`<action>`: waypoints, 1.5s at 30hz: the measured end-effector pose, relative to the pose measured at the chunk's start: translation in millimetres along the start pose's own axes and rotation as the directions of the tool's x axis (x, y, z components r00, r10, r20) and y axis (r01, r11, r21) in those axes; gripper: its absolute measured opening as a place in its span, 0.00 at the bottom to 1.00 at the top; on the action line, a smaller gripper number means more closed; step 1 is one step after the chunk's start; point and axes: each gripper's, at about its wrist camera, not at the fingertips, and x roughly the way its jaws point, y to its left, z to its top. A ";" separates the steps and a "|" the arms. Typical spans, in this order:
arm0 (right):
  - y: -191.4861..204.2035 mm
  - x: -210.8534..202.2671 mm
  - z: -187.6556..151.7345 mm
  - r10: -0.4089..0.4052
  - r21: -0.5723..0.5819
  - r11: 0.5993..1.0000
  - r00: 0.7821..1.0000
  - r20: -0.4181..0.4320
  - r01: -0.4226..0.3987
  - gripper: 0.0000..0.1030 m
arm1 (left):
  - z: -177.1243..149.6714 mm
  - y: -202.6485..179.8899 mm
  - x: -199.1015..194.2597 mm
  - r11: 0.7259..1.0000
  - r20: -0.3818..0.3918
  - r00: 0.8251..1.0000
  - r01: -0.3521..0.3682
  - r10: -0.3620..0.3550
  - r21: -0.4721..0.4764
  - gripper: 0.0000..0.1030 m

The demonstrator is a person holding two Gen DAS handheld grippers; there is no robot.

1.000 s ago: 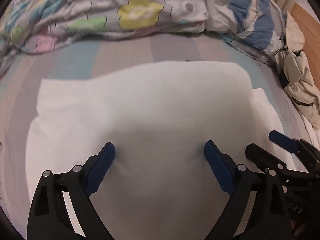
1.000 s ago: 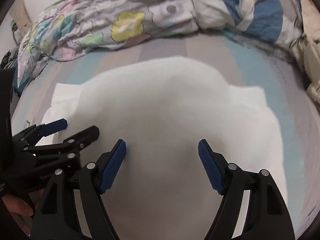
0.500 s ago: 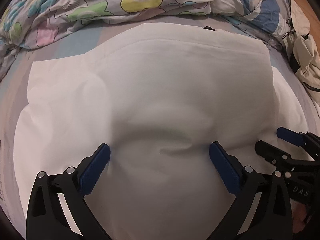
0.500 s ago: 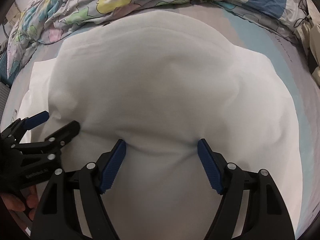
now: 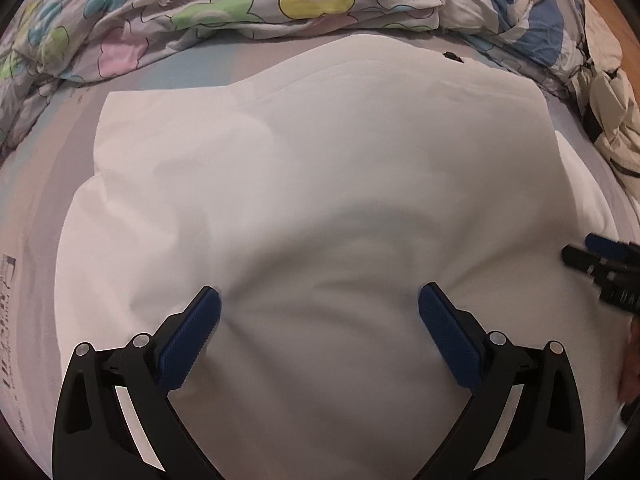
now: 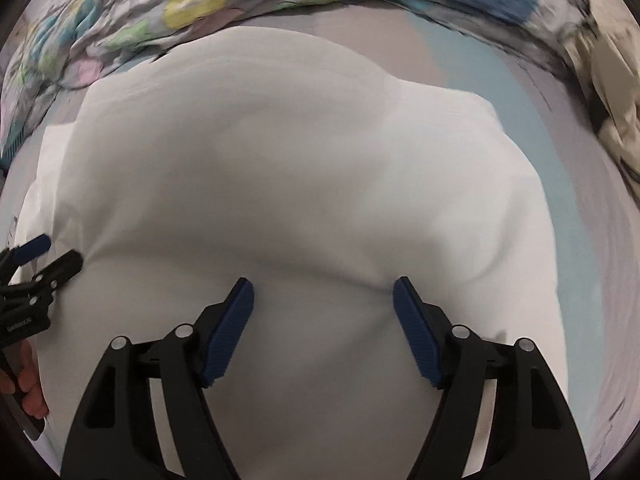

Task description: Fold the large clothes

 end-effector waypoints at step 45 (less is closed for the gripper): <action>-88.8 -95.7 -121.7 -0.074 0.344 0.936 0.997 0.001 0.069 0.84 | -13.6 -36.5 -66.3 0.995 0.006 0.996 0.091 -0.091 0.037 0.94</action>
